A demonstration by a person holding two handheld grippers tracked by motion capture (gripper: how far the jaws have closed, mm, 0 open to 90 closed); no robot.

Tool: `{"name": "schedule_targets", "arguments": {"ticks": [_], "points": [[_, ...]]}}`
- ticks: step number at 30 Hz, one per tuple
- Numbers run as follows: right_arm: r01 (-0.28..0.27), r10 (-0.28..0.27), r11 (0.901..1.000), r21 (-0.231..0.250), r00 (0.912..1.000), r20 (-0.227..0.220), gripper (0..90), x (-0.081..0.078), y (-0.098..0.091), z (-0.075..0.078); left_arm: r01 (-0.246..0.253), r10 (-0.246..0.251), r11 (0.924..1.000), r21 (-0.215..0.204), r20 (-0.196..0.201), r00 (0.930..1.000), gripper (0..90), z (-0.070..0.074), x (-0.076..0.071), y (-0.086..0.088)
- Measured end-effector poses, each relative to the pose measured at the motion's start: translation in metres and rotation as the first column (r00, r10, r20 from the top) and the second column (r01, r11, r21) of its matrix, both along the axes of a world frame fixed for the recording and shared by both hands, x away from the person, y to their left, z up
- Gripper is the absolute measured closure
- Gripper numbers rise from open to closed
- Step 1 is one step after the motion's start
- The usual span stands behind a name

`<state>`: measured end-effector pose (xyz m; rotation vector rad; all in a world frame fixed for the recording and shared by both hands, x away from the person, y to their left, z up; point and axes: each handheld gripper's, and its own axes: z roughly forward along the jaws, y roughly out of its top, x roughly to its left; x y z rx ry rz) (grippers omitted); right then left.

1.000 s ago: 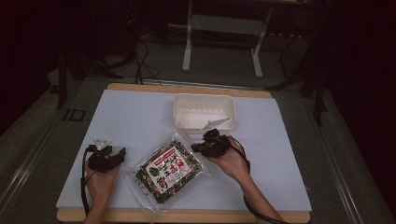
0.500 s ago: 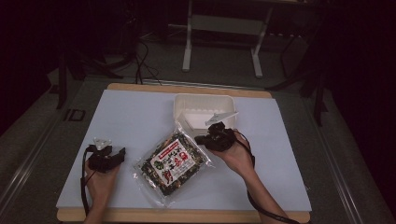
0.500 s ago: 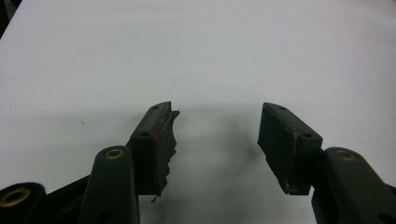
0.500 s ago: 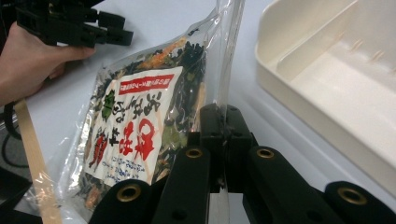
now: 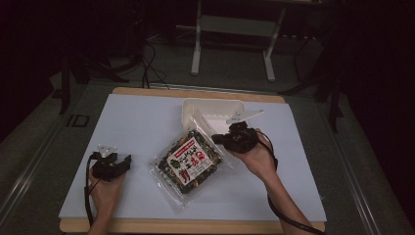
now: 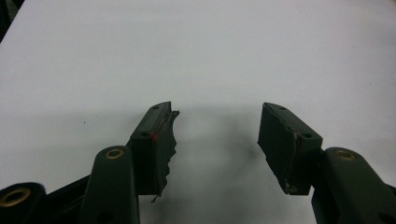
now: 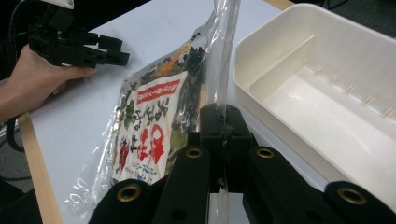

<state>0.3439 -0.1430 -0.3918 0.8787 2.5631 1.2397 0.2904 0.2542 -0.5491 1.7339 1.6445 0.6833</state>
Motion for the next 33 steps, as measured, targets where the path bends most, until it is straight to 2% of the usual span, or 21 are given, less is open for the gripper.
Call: {"name": "schedule_targets", "arguments": {"ticks": [10, 33], "points": [[0.018, -0.018, 0.9998, -0.007, 0.9990, 0.042, 89.7, 0.001, -0.013, 0.016, -0.003, 0.003, 1.0000, -0.001, 0.001, 1.0000, 45.5, 0.000, 0.000, 0.000], [0.030, -0.033, 0.9989, 0.036, 0.9964, 0.078, 89.7, -0.001, -0.040, 0.041, -0.004, 0.004, 1.0000, -0.002, 0.003, 1.0000, 45.4, 0.000, 0.000, 0.000]]}}
